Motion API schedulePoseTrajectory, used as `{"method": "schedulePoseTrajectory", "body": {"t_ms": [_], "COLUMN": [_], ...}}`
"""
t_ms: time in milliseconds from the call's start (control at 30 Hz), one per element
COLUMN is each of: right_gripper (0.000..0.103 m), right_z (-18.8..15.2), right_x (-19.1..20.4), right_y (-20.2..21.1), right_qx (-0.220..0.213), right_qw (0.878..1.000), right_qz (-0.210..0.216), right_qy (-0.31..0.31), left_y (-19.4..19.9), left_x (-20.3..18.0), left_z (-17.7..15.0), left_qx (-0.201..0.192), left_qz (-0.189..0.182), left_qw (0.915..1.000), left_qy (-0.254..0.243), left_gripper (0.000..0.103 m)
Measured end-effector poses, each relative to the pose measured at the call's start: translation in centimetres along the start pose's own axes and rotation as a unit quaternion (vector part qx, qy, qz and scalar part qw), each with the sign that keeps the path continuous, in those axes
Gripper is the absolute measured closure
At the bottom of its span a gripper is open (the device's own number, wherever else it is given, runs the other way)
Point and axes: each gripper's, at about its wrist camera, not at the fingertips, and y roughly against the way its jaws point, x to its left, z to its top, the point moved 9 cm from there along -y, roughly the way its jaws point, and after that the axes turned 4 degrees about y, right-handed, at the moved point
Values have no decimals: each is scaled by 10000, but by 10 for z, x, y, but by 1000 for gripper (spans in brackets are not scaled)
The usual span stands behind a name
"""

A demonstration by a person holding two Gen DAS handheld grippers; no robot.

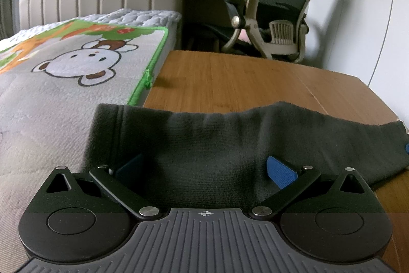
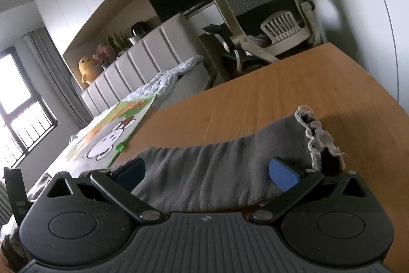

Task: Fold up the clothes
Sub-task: 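Move the right gripper to the white-trimmed cuff end of the sweatpants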

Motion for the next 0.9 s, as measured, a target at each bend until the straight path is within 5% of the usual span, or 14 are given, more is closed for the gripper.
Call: {"method": "schedulePoseTrajectory", "body": {"t_ms": [300,433,600,767,900], "right_gripper": [0,0,0,52,58], "right_z": [12,34,49,32,19], "right_x": [-9,-26,-50,-56,-51], "right_y": [22,43,55,54,39], "right_qx": [-326,-610,-449,-37,230], "right_qw": [9993,9977,9977,9959,9930], "right_qz": [-77,-269,-486,-855,-945], "right_qy": [-167,-97,-161,295,663], "left_y": [31,49,59,35,19], "left_x": [6,-6,-69,-114,-120], "left_z": [-19,-1,19,2,-14], "left_qx": [203,20,-221,0,230], "left_qz": [-30,-482,-1184,-1293,-1288], "left_qw": [9993,9988,9925,9909,9907], "left_qy": [-314,35,-212,-370,-366], "left_gripper": [0,0,0,0,0]}}
